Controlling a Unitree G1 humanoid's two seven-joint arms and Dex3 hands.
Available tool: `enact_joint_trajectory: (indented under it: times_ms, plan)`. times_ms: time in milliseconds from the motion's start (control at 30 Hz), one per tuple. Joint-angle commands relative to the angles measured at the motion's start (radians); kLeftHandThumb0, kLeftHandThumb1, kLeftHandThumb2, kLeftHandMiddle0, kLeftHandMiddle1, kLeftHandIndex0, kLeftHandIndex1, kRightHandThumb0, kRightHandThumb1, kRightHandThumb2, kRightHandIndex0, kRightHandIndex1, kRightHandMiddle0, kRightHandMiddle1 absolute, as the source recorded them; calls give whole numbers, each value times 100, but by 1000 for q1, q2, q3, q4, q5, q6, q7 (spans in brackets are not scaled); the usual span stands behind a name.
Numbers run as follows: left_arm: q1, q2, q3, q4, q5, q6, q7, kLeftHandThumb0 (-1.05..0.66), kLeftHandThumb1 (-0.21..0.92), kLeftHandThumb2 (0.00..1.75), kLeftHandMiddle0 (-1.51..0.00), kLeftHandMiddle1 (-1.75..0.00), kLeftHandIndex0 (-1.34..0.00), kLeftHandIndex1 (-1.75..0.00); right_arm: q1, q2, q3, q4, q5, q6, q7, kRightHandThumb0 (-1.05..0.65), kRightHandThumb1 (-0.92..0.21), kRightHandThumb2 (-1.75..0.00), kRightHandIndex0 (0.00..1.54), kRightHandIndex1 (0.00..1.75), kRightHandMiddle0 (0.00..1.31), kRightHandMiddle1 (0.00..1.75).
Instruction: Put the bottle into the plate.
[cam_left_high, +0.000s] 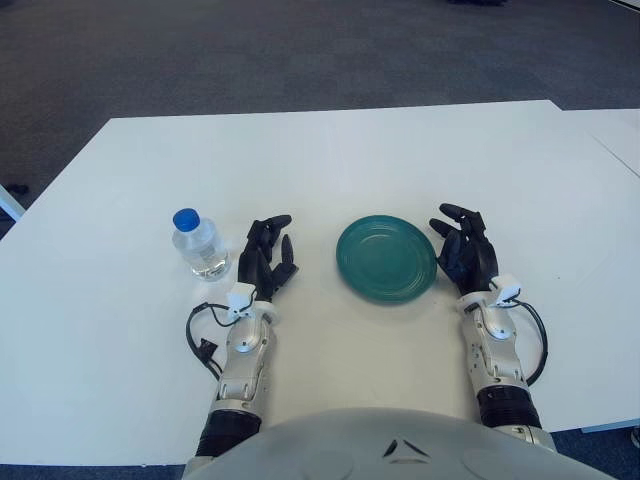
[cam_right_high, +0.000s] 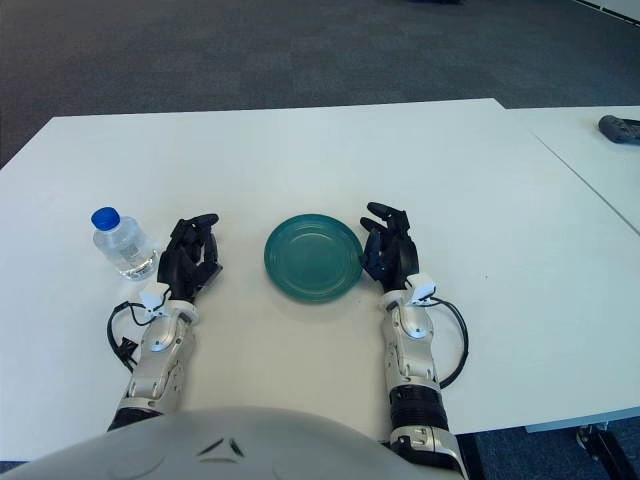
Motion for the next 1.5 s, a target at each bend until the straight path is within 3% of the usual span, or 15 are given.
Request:
enact_joint_trajectory:
  times_ms: [0, 400, 567, 667, 833, 967, 1033, 1100, 1233, 1467]
  plan:
    - [24, -47, 0, 29, -8, 24, 8, -46, 75, 82, -59, -82, -40, -113, 62, 14, 2, 48, 9, 65, -6, -51, -77, -96, 60, 95, 4, 112]
    - [25, -46, -2, 32, 1, 19, 11, -49, 77, 81, -59, -82, -40, -113, 65, 14, 2, 46, 13, 59, 2, -54, -80, -94, 60, 95, 6, 112]
    - [75, -57, -35, -21, 23, 9, 26, -51, 78, 78, -59, -82, -40, -114, 66, 13, 1, 48, 13, 55, 6, -54, -81, -91, 60, 95, 6, 113]
    - [197, -73, -122, -184, 68, 22, 63, -51, 79, 75, -59, -83, -39, -114, 66, 13, 0, 49, 13, 54, 6, -54, -82, -91, 61, 95, 6, 113]
    - [254, -70, -145, -185, 81, -27, 101, -51, 79, 71, -60, -86, -39, -115, 68, 10, 0, 49, 12, 54, 9, -54, -82, -92, 60, 95, 5, 111]
    - [290, -85, -162, -164, 86, -82, 131, -50, 76, 70, -59, -93, -39, -116, 69, 9, -1, 50, 12, 53, 10, -54, -81, -94, 60, 95, 5, 110]
    - [335, -141, -187, -75, 116, -210, 208, -50, 76, 69, -58, -97, -38, -117, 65, 8, 0, 56, 9, 53, 9, -54, -81, -94, 60, 94, 5, 110]
    - [360, -184, -205, 5, 148, -313, 283, -50, 75, 68, -52, -105, -24, -119, 62, 8, 0, 60, 7, 53, 7, -54, -80, -94, 60, 94, 5, 110]
    - [396, -235, -255, 92, 222, -429, 415, -49, 74, 70, -41, -112, -9, -121, 60, 7, -1, 63, 6, 51, 7, -54, -80, -96, 60, 94, 3, 110]
    - [458, -230, -337, 64, 324, -448, 532, -57, 70, 70, -22, -131, 0, -124, 47, 5, -2, 81, 3, 57, 2, -55, -81, -93, 58, 94, 1, 110]
